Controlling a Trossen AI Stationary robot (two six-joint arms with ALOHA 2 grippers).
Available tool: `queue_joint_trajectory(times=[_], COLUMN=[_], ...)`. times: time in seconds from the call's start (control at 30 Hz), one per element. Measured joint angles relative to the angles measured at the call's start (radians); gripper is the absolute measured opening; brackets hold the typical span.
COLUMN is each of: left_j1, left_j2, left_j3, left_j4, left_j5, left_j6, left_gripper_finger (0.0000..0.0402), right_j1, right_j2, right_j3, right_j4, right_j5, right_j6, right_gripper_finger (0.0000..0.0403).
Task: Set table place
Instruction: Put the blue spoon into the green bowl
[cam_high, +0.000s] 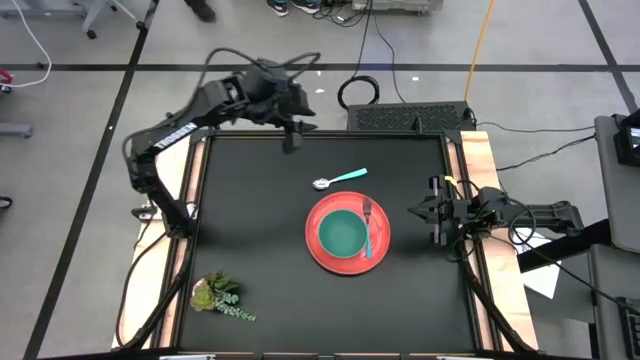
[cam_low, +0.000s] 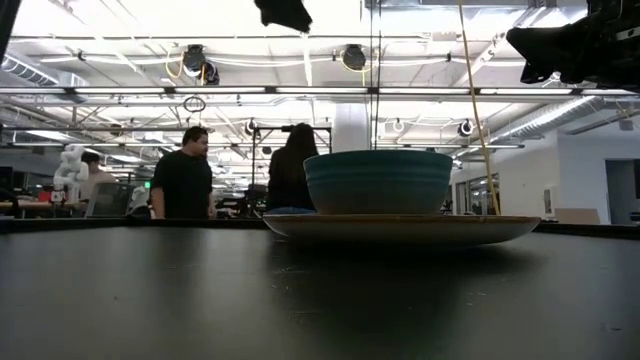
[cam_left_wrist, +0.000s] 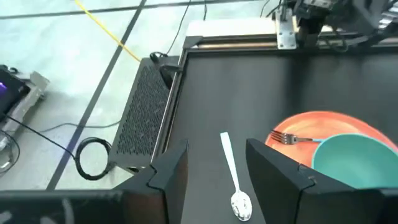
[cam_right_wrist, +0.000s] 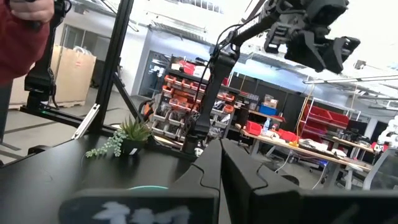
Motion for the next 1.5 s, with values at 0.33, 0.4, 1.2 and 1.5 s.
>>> queue_joint_trajectory(times=[0.33,0.4,1.2,1.5], left_j1=[0.062,0.073,0.047,0.064], left_j2=[-0.032,-0.046,-0.780,-0.979], left_j3=[-0.014,-0.046,-1.183,-1.503], left_j4=[-0.093,-0.044,0.880,1.097], left_j5=[0.138,0.241,-0.062,-0.085], left_j6=[-0.002,0.009,-0.226,-0.301], left_gripper_finger=[0.0166,0.0166,0.0166,0.0166], right_j1=[0.000,0.000,0.000,0.000], right_j2=[0.000,0.000,0.000,0.000], right_j3=[0.000,0.000,0.000,0.000], right_j4=[0.006,0.006,-0.016,0.005], right_j5=[0.000,0.000,0.000,0.000], right_j6=[0.000,0.000,0.020,0.019], right_gripper_finger=[0.0000,0.0000,0.0000,0.0000])
